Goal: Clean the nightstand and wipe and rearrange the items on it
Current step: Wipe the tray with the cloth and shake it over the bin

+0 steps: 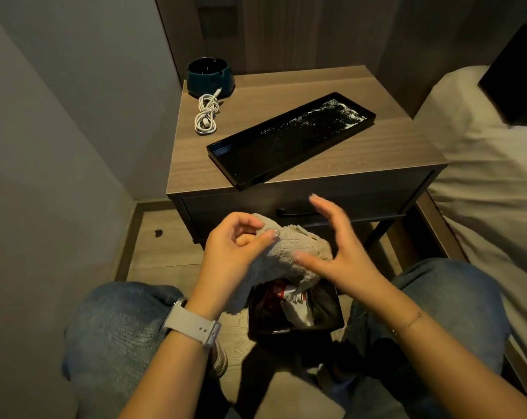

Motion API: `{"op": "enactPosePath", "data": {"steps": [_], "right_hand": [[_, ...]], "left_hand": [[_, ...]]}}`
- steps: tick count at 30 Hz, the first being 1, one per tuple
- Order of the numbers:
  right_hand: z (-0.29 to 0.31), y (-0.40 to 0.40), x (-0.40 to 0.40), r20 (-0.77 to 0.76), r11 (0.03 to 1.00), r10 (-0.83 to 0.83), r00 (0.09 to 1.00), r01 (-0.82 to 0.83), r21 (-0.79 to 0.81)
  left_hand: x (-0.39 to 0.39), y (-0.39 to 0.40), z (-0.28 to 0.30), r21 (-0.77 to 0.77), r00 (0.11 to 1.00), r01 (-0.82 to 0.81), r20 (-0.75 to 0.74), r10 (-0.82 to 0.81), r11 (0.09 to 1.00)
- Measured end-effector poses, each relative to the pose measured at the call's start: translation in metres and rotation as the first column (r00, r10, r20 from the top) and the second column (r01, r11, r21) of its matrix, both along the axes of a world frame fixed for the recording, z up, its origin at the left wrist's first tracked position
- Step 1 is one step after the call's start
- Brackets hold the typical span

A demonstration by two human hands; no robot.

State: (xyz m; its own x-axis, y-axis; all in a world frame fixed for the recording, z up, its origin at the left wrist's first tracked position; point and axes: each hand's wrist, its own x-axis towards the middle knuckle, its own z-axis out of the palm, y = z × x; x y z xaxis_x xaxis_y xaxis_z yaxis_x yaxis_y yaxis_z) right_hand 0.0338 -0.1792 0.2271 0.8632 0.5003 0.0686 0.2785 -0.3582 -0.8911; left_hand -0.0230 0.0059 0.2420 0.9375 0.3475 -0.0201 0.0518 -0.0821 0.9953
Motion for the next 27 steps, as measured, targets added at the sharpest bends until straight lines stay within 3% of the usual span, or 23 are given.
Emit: {"op": "enactPosePath", "data": {"steps": [3,6,8,11,16,18,21,24,27], "right_hand": [[0.004,0.016,0.002,-0.085,0.986,0.162,0.983,-0.159,0.045],[0.005,0.024,0.005,-0.108,0.988,0.114,0.988,-0.101,0.117],[0.008,0.024,0.006,-0.155,0.985,0.112,0.982,-0.089,0.147],[0.011,0.024,0.006,-0.222,0.980,0.078,0.972,-0.034,0.197],[0.023,0.036,0.003,-0.324,0.885,-0.093,0.941,0.228,0.407],[0.040,0.041,0.008,-0.240,0.831,-0.203,0.949,0.297,0.470],[0.072,0.043,0.036,0.046,0.862,-0.349,0.936,0.301,0.408],[0.098,0.055,0.078,0.321,0.955,-0.294,0.900,0.260,0.145],[0.096,0.099,0.106,0.537,0.938,-0.127,0.834,0.277,-0.208]], "left_hand": [[0.004,-0.005,0.013,0.087,0.996,0.076,0.042,-0.080,0.993],[0.008,0.001,0.014,0.284,0.997,0.034,0.054,-0.052,0.958],[0.009,0.011,0.010,0.429,0.996,0.093,-0.039,-0.085,0.899],[0.011,0.016,0.003,0.385,0.983,0.181,-0.103,-0.152,0.905],[0.023,-0.002,0.010,0.284,0.999,0.035,0.022,-0.043,0.958],[0.035,-0.009,0.022,0.294,0.996,-0.006,0.088,-0.021,0.956],[0.059,0.007,0.044,0.371,0.975,-0.157,0.205,0.085,0.915],[0.089,0.050,0.052,0.418,0.928,-0.366,0.228,0.294,0.832],[0.121,0.083,0.038,0.521,0.911,-0.394,0.113,0.397,0.757]]}}
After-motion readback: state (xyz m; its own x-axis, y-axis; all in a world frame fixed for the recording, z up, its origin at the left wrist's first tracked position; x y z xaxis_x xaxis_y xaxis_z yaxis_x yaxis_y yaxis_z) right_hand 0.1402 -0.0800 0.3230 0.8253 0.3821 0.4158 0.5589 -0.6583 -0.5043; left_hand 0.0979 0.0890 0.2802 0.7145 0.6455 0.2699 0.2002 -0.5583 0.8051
